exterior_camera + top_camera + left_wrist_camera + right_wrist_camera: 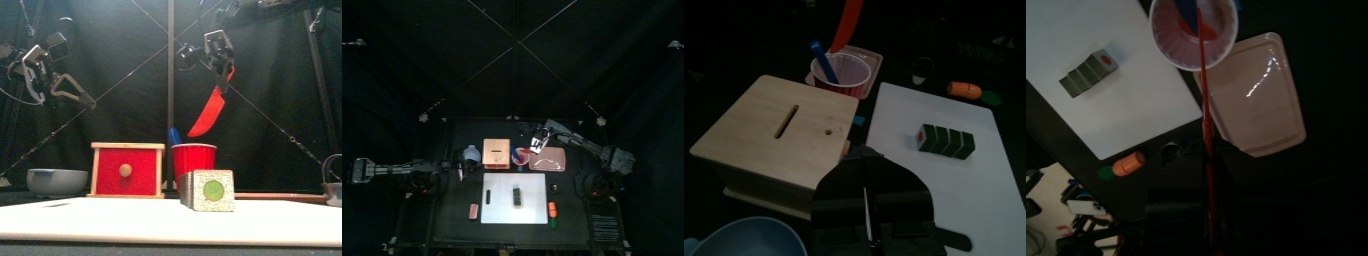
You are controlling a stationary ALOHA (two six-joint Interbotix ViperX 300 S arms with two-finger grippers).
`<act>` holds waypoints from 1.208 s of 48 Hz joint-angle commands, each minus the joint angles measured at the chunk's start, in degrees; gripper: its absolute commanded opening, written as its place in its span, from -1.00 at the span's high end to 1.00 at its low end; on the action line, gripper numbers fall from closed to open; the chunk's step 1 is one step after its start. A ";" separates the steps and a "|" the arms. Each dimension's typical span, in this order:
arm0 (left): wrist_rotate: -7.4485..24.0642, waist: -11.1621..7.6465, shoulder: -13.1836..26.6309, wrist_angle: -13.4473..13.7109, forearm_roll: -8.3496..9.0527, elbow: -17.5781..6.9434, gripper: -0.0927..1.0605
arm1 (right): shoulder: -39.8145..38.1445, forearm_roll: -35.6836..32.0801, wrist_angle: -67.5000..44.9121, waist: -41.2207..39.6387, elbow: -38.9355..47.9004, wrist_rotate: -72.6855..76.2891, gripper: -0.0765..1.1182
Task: Place sushi on board then cut the sushi with the knife then place the pieces on the plate
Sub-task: Grasp knife edge with left hand
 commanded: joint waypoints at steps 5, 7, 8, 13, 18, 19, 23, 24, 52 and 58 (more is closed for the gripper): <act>0.00 0.18 -2.72 -0.88 0.18 -1.49 0.87 | -9.93 -3.69 -6.77 3.78 7.47 3.78 0.21; 0.00 0.18 -3.16 -1.05 0.18 -1.67 0.87 | -11.60 -3.60 -8.17 4.66 9.49 4.39 0.21; 0.09 0.18 -3.34 -1.14 0.18 -1.67 0.87 | -12.30 -3.52 -8.96 5.10 10.55 4.66 0.21; 0.09 -0.18 -3.69 -1.67 0.35 -2.29 0.87 | -17.05 -3.78 -14.94 7.91 16.26 6.77 0.21; 0.00 -0.26 -3.69 -2.29 0.79 -2.99 0.87 | -21.71 -4.04 -22.76 10.55 21.80 8.44 0.21; 0.00 -0.26 -3.69 -2.37 0.88 -3.16 0.87 | -22.59 -4.04 -24.43 10.99 23.03 8.61 0.21; -0.09 -0.62 -3.69 -2.81 0.88 -3.87 0.87 | -26.63 -3.78 -31.90 12.48 29.00 8.70 0.21; -0.18 -0.88 -3.69 -2.90 0.79 -3.87 0.87 | -27.42 -3.60 -33.49 12.57 30.50 8.70 0.21; -0.09 -13.27 3.25 -7.21 1.49 -7.21 0.65 | -33.66 -10.46 -75.50 21.09 58.10 7.91 0.21; -0.09 -13.62 6.42 -7.65 1.76 -8.44 0.42 | -30.76 -11.34 -77.78 23.03 58.54 8.00 0.21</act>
